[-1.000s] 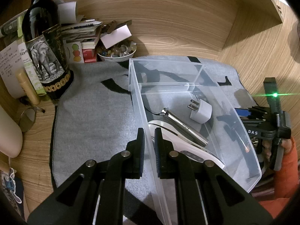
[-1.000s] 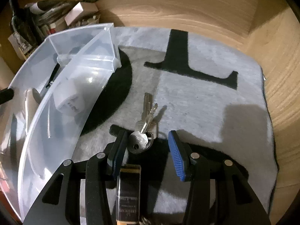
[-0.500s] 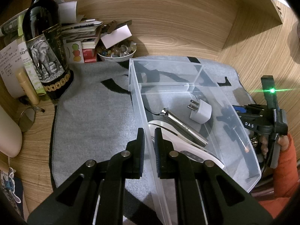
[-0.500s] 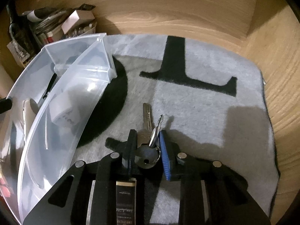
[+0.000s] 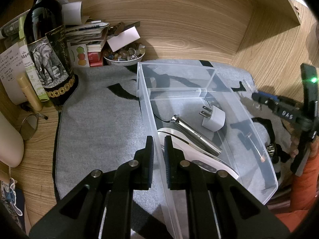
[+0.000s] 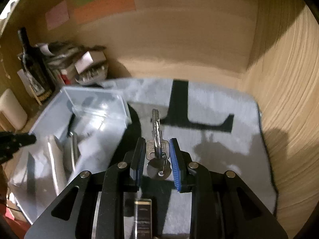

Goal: Organize rigid objects
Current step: 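Carry the keys over the box and lower them inside with the right gripper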

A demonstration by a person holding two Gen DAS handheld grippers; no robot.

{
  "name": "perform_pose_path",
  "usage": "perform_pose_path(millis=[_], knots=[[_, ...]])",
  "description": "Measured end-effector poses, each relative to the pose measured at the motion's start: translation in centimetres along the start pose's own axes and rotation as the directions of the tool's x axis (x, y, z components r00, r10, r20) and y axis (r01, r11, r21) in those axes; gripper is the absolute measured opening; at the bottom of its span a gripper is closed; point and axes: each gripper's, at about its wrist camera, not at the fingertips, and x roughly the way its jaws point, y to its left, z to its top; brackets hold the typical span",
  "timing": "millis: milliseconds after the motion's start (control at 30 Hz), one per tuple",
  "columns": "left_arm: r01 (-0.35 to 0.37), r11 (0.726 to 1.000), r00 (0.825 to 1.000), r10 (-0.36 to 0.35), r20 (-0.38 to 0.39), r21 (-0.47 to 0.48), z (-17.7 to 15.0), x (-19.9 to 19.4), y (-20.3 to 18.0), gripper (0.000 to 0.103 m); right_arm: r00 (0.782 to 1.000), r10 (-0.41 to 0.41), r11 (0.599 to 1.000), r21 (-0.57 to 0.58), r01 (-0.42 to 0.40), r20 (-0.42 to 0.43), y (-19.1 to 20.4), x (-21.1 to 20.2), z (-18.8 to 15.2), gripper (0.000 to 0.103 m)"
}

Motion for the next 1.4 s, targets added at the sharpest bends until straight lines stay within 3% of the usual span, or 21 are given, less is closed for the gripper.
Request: perform_pose_path(millis=[267, 500, 700, 1000, 1267, 1400], knots=[[0.000, 1.000, 1.000, 0.000, -0.001, 0.000, 0.0, 0.0, 0.0, 0.010, 0.994, 0.069, 0.997, -0.031, -0.066, 0.080, 2.5, -2.0, 1.9, 0.022], [0.000, 1.000, 1.000, 0.000, -0.001, 0.002, 0.0, 0.0, 0.0, 0.010, 0.985, 0.146, 0.986, -0.097, -0.137, 0.092, 5.6, -2.0, 2.5, 0.022], [0.000, 1.000, 1.000, 0.000, 0.000, 0.000, 0.0, 0.0, 0.0, 0.010, 0.981, 0.189, 0.968, -0.175, -0.180, 0.037, 8.6, -0.5, 2.4, 0.022], [0.001, 1.000, 1.000, -0.001, 0.000, 0.000, 0.0, 0.0, 0.0, 0.010, 0.978, 0.189, 0.948, -0.244, -0.204, -0.086, 10.5, 2.3, 1.3, 0.022], [0.001, 1.000, 1.000, -0.001, 0.000, -0.001, 0.1, 0.0, -0.1, 0.010, 0.964, 0.181, 0.939, -0.258, -0.228, -0.193, 11.0, 4.1, 0.7, 0.023], [0.000, 1.000, 1.000, 0.000, 0.001, 0.000, 0.1, 0.0, -0.1, 0.010, 0.964, 0.190, 0.943, -0.239, -0.232, -0.185, 10.8, 3.8, 0.9, 0.023]])
